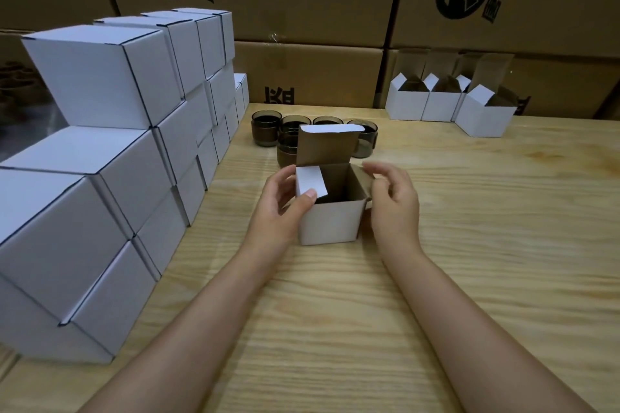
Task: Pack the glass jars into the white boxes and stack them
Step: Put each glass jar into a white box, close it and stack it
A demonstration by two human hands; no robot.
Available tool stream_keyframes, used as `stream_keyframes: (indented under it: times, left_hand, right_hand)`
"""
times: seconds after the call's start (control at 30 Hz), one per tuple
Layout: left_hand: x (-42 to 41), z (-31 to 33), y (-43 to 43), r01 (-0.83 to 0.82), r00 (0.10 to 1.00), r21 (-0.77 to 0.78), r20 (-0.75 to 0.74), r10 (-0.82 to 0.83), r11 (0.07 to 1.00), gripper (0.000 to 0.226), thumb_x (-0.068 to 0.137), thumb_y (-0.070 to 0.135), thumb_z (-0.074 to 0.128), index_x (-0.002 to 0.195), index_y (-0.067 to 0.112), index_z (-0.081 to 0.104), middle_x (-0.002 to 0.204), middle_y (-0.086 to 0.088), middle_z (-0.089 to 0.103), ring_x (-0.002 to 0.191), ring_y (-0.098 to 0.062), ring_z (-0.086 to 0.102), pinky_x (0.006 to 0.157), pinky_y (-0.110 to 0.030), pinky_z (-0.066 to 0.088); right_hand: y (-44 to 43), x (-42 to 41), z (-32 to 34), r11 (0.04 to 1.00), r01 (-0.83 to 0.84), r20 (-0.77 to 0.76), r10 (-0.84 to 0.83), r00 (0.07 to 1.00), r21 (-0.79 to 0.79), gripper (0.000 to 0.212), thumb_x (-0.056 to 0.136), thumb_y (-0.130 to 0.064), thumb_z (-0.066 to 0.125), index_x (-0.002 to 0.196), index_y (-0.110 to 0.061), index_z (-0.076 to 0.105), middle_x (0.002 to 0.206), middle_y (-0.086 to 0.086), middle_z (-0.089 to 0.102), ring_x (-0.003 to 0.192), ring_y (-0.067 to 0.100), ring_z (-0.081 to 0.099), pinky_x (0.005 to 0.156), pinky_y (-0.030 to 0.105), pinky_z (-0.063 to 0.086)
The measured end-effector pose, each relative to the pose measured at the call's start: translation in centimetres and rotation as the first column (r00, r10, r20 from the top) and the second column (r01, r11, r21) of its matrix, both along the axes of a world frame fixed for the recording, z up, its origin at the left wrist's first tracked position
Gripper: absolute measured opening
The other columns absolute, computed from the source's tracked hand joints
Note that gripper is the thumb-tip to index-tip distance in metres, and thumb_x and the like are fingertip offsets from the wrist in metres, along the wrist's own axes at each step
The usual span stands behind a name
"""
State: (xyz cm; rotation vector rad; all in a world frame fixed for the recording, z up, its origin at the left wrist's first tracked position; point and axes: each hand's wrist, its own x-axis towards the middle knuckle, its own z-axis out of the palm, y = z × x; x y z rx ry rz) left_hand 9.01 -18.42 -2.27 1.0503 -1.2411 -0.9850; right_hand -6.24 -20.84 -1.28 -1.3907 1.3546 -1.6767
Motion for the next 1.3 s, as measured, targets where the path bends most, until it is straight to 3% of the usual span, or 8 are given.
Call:
stream_keyframes:
  times: [0.17,0.33,0.53,0.63,0.7,0.87,1.17,1.3]
  left_hand:
    - [0.0,0.3,0.7,0.020,1.000,-0.078,0.014,-0.018,0.997,0.041,0.096,0.019,0.055,0.120,0.050,0.044,0.112,0.009,0.062,0.096,0.004,0.063,0.070,-0.010,0.049]
    - [-0.2,0.3,1.1,-0.075,0.993,-0.076,0.083,0.081,0.994,0.055,0.071,0.053,0.068,0.117,0.057,0.038,0.117,0.013,0.058,0.105,0.007,0.058,0.076,-0.006,0.045]
    - [-0.3,0.0,0.9,-0.211,0.975,-0.119,0.045,0.218,0.970,0.032,0.100,0.020,0.044,0.129,0.033,0.040,0.102,0.026,0.052,0.086,0.029,0.049,0.063,0.004,0.039]
    - [-0.1,0.2,0.8,-0.205,0.978,-0.079,0.027,0.208,0.976,0.037,0.098,0.014,0.038,0.127,0.038,0.041,0.086,0.045,0.052,0.071,0.031,0.045,0.057,0.005,0.037]
    - [0.0,0.5,0.8,-0.193,0.981,-0.053,-0.011,0.193,0.980,0.045,0.092,0.011,0.037,0.126,0.040,0.043,0.078,0.052,0.049,0.070,0.028,0.048,0.059,0.003,0.040]
    - [0.5,0.7,0.8,-0.086,0.985,0.010,-0.151,0.087,0.996,0.041,0.075,0.021,0.040,0.104,0.032,0.068,0.100,0.023,0.068,0.090,0.002,0.063,0.062,-0.015,0.051]
    - [0.5,0.9,0.8,-0.074,0.979,0.056,-0.187,0.083,0.996,0.041,0.071,0.022,0.041,0.095,0.038,0.070,0.110,0.000,0.067,0.097,-0.024,0.061,0.063,-0.030,0.048]
    - [0.8,0.8,0.8,-0.032,0.980,0.023,-0.195,0.036,0.999,0.046,0.066,0.018,0.042,0.100,0.037,0.068,0.095,0.006,0.070,0.085,-0.016,0.064,0.062,-0.031,0.053]
  right_hand:
    - [-0.1,0.1,-0.5,0.981,-0.134,0.075,0.124,0.989,0.143,0.032,0.092,-0.011,0.035,0.098,-0.029,0.060,0.096,-0.010,0.063,0.083,0.010,0.059,0.075,0.037,0.049]
    - [0.0,0.3,-0.7,0.972,-0.215,0.107,0.204,0.973,0.096,0.025,0.073,-0.024,0.036,0.090,-0.028,0.054,0.089,-0.011,0.059,0.076,0.003,0.056,0.065,0.024,0.044]
    - [0.4,0.2,-0.6,0.962,-0.265,0.052,0.262,0.964,0.063,0.023,0.075,-0.020,0.038,0.092,-0.027,0.051,0.087,-0.008,0.057,0.068,0.000,0.053,0.062,0.028,0.044]
    - [0.6,0.1,-0.4,0.967,-0.255,0.014,0.255,0.967,-0.024,0.036,0.083,-0.002,0.041,0.100,-0.031,0.052,0.104,-0.003,0.058,0.090,0.010,0.057,0.067,0.032,0.049]
    - [0.8,0.0,-0.2,0.955,-0.281,-0.031,0.279,0.960,-0.092,0.057,0.084,0.008,0.040,0.110,-0.041,0.053,0.112,-0.004,0.058,0.103,0.008,0.056,0.068,0.017,0.050]
    - [0.7,-0.1,0.0,0.932,-0.360,0.010,0.360,0.933,-0.038,0.059,0.073,-0.010,0.038,0.114,-0.050,0.051,0.122,-0.015,0.057,0.114,-0.003,0.051,0.078,0.006,0.045]
    - [0.8,-0.1,-0.2,0.944,-0.298,-0.062,0.292,0.954,-0.140,0.043,0.076,-0.005,0.041,0.102,-0.036,0.054,0.107,-0.009,0.061,0.108,0.014,0.058,0.086,0.042,0.054]
    - [0.6,-0.2,0.0,0.891,-0.452,0.035,0.454,0.890,-0.049,0.053,0.078,-0.007,0.036,0.115,-0.039,0.057,0.118,0.010,0.063,0.094,0.004,0.063,0.069,0.018,0.053]
